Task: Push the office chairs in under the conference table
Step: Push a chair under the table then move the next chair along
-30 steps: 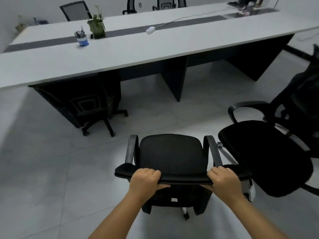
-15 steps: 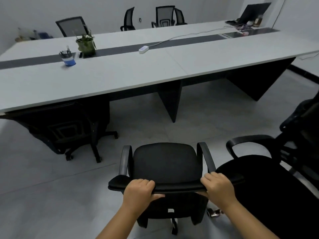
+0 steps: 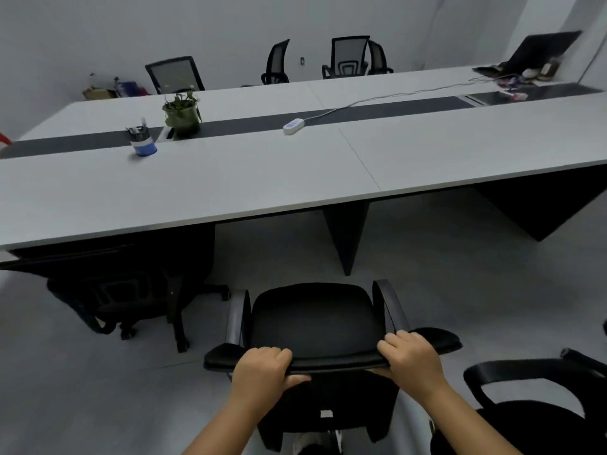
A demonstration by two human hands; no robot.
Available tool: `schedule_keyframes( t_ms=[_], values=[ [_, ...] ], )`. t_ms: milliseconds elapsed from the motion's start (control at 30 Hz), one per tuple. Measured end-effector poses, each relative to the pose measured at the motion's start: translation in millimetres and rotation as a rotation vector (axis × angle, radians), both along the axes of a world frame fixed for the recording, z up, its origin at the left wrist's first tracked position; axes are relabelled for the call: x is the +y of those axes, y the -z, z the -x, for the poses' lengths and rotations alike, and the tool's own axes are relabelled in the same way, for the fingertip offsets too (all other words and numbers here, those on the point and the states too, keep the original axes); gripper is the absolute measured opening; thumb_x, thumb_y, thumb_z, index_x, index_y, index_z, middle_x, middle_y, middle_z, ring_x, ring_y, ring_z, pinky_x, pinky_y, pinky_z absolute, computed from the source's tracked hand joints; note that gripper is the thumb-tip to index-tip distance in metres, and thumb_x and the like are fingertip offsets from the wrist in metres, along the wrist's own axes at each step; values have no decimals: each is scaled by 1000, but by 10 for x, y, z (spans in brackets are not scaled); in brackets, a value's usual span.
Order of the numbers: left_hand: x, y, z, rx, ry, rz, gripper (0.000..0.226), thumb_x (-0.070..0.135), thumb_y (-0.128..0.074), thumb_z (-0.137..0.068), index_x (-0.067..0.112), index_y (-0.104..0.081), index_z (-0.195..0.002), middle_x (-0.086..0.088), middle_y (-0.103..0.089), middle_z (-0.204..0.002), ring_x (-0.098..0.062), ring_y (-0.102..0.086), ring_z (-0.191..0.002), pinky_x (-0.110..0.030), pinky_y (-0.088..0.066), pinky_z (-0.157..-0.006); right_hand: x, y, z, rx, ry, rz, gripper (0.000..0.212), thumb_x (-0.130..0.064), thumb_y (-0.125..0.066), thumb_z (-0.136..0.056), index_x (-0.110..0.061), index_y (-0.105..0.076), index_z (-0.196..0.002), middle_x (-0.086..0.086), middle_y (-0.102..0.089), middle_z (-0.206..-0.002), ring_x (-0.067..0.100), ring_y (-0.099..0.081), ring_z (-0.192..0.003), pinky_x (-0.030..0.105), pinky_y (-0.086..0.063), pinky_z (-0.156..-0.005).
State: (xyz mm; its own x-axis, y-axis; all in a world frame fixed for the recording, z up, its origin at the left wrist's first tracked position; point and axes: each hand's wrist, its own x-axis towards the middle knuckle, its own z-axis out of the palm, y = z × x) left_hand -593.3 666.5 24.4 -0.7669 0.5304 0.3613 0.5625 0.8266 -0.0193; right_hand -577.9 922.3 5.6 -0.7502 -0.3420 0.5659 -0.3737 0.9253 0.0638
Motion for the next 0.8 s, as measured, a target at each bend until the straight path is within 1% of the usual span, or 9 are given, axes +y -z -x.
schedule_keyframes(
  t_ms=[100, 200, 333, 467, 600, 667, 733, 767, 800],
  values=[
    [41, 36, 14, -21, -30, 12, 58, 65, -81, -31, 18, -48, -37, 2, -42, -30, -9, -41, -27, -13, -31, -31, 40, -16, 115, -66, -30, -40, 71, -58, -24, -92, -17, -55, -43, -4, -51, -43, 13, -48, -37, 16, -35, -37],
    [120, 134, 520, 18, -32, -22, 58, 66, -79, -38, 17, -49, -37, -1, -42, -31, -8, -41, -27, -13, -31, -32, 167, -61, 682, -74, -33, -123, 49, -57, -54, -72, -18, -55, -43, -5, -51, -43, 12, -49, -38, 16, -35, -38],
    [253, 112, 1112, 53, -11, -49, 54, 66, -50, -66, 19, -49, -38, 3, -43, -32, -7, -41, -29, -14, -33, -33, 274, -100, 1308, -79, -28, -82, 54, -56, -41, -75, -15, -56, -43, -2, -50, -42, 15, -49, -37, 16, -36, -37],
    [261, 56, 1674, -3, -24, 8, 56, 66, -76, -45, 18, -48, -38, 4, -42, -31, -8, -40, -28, -14, -33, -30, 285, 6, 1835, -42, -33, -9, 71, -59, -23, -90, -15, -56, -44, -3, -50, -43, 15, -48, -38, 21, -34, -39],
    [267, 35, 2176, -37, -101, 27, 58, 63, -81, -36, 16, -47, -39, 4, -41, -32, -9, -40, -27, -14, -32, -31, 286, 89, 2443, -38, -75, -7, 73, -57, -17, -93, -16, -53, -44, -2, -48, -43, 15, -47, -38, 22, -30, -43],
    [346, 61, 2314, -50, -138, 39, 57, 62, -80, -37, 16, -47, -39, 4, -41, -32, -9, -40, -28, -14, -30, -32, 358, 117, 2698, -105, -99, -62, 64, -53, -32, -92, -15, -52, -45, -1, -48, -44, 16, -48, -38, 22, -31, -44],
    [441, 104, 2454, -18, -163, 38, 55, 64, -74, -48, 17, -48, -39, 4, -41, -33, -9, -40, -28, -14, -30, -32, 435, 84, 2955, -155, -86, -127, 42, -41, -80, -62, -15, -52, -45, -1, -47, -43, 17, -47, -39, 23, -31, -43],
    [487, 107, 2537, 0, -168, 32, 54, 64, -66, -58, 17, -48, -39, 4, -41, -33, -10, -40, -29, -15, -30, -32, 473, 54, 3091, -164, -89, -131, 41, -31, -90, -43, -15, -51, -44, -1, -47, -43, 17, -47, -39, 22, -32, -42],
    [531, 95, 2623, 13, -176, 23, 54, 64, -57, -66, 17, -48, -40, 4, -42, -33, -10, -41, -29, -15, -31, -32, 519, 42, 3225, -144, -117, -127, 41, -30, -89, -46, -15, -51, -44, -1, -47, -43, 17, -47, -39, 22, -31, -42]
  ],
)
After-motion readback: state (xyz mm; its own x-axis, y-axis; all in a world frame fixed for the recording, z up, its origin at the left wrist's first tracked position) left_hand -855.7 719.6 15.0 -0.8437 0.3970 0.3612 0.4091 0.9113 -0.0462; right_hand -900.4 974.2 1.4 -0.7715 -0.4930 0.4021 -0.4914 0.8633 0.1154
